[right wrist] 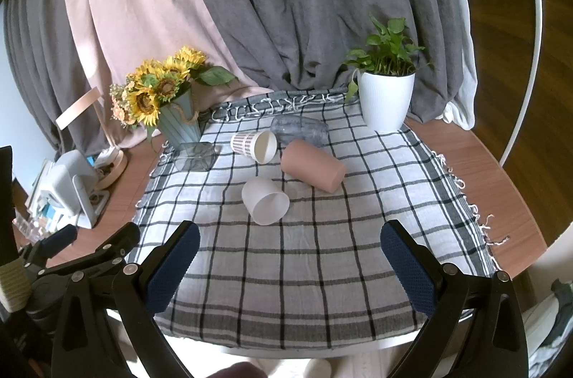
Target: Flip cup upside down
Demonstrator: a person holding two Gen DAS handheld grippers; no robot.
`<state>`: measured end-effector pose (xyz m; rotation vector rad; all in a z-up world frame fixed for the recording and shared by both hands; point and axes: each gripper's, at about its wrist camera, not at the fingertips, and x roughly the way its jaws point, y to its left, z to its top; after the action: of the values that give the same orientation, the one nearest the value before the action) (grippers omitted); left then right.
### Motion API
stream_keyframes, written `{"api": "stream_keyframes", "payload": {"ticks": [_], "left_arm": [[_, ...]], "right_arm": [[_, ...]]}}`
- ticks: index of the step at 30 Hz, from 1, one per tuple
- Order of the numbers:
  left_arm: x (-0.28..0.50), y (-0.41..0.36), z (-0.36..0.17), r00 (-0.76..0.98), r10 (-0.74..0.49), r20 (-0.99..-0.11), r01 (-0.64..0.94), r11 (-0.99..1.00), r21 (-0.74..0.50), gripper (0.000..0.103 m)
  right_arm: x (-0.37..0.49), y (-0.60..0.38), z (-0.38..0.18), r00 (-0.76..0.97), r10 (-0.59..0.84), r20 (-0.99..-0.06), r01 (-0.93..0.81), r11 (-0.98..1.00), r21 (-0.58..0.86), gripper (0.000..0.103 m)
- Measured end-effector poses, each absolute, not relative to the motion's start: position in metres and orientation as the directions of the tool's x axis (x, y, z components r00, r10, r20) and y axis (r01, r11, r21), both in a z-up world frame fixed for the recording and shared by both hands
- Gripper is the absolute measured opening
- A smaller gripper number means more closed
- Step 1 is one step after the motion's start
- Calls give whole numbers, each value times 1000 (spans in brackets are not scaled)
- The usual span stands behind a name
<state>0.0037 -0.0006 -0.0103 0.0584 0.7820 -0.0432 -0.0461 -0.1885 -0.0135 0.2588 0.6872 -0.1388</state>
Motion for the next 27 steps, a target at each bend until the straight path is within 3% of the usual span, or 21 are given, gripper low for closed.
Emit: {"api": "stream_keyframes", "payload": {"ticks": [27], "left_arm": [[6, 3, -14, 707, -10, -707, 59, 997, 46, 103]], "right_arm": [[-43, -189, -14, 763, -43, -645, 214, 958, 189, 102]]}}
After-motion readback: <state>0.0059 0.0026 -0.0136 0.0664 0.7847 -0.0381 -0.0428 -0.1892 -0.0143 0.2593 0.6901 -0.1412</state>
